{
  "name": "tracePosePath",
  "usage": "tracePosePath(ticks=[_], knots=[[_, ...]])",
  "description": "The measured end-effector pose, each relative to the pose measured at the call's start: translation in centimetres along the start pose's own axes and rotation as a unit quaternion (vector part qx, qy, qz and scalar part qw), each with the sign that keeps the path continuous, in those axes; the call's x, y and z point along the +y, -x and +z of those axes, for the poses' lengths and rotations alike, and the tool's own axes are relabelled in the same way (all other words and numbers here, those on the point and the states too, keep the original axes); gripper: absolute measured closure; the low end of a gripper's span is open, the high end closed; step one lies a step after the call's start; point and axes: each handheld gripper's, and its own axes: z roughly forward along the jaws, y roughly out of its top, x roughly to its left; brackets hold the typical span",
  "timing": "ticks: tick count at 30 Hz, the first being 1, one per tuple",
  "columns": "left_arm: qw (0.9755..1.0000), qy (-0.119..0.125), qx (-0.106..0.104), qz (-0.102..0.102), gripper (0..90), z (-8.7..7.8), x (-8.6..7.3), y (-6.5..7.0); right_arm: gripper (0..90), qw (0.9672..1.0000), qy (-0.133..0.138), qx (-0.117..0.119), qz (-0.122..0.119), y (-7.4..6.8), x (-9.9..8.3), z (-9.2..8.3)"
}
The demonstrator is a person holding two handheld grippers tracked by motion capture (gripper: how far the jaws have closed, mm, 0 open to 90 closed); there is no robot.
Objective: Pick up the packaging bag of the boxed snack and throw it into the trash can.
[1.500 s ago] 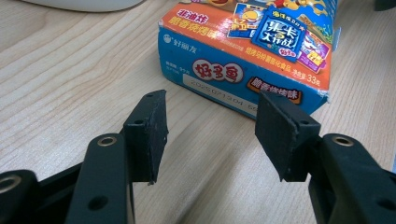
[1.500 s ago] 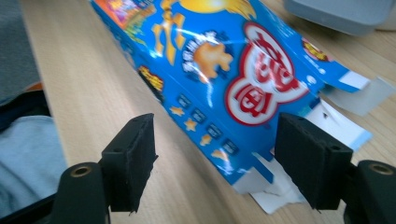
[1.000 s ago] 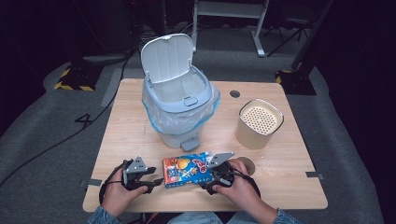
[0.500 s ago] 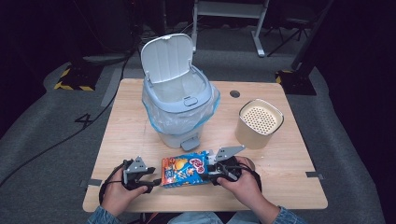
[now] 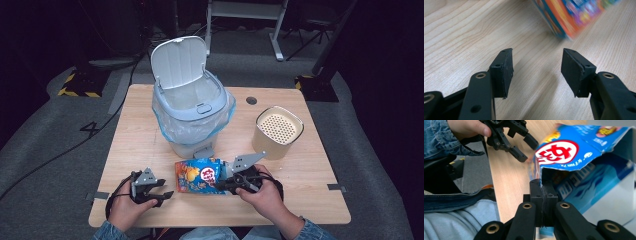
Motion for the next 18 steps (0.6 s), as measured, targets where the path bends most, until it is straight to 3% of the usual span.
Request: tracePosePath(ticks=[6, 18], knots=[[0.9999, 0.000, 0.013, 0.001, 42.9, -0.1, -0.2, -0.4, 89.8, 1.0000, 0.004, -0.009, 0.002, 0.1, 0.4, -1.5], [0.9990, 0.003, 0.041, 0.018, 40.9, 0.1, -0.4, -1.0, 89.8, 0.9984, 0.039, -0.038, -0.010, -0.2, 1.6, -6.0]])
